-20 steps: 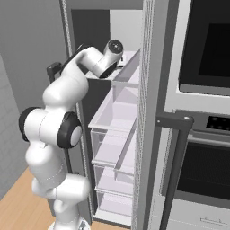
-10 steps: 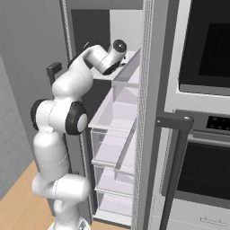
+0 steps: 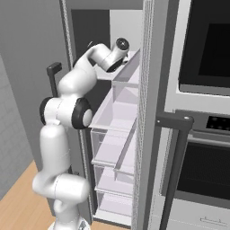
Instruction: Place one cucumber and one chicken drumstick in each tupperware on the nearby counter, to pack two identical lunches.
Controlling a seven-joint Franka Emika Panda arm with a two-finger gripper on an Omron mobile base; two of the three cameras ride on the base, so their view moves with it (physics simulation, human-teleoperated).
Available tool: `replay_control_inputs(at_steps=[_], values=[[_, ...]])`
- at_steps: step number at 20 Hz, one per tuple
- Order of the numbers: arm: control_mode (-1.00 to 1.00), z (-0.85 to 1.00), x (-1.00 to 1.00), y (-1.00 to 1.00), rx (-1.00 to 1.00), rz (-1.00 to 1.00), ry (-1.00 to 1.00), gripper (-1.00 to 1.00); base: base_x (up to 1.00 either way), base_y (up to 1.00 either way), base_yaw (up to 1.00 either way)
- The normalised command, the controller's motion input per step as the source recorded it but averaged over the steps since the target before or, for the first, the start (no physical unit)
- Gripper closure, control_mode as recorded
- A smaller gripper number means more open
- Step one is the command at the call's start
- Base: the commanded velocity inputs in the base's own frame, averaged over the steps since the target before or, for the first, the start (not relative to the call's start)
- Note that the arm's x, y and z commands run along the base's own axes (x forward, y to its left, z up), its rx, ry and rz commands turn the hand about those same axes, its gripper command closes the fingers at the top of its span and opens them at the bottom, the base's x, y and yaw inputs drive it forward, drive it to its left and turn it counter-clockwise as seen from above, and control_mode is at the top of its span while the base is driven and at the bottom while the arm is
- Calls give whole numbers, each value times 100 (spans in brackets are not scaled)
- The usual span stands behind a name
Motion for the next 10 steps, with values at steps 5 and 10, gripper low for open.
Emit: replay_control_inputs(at_steps=[5, 10], values=[[-100, -26, 16, 0, -5, 1, 0, 100, 0, 0, 0], [-100, -29, 0, 0, -3, 1, 0, 100, 0, 0, 0]])
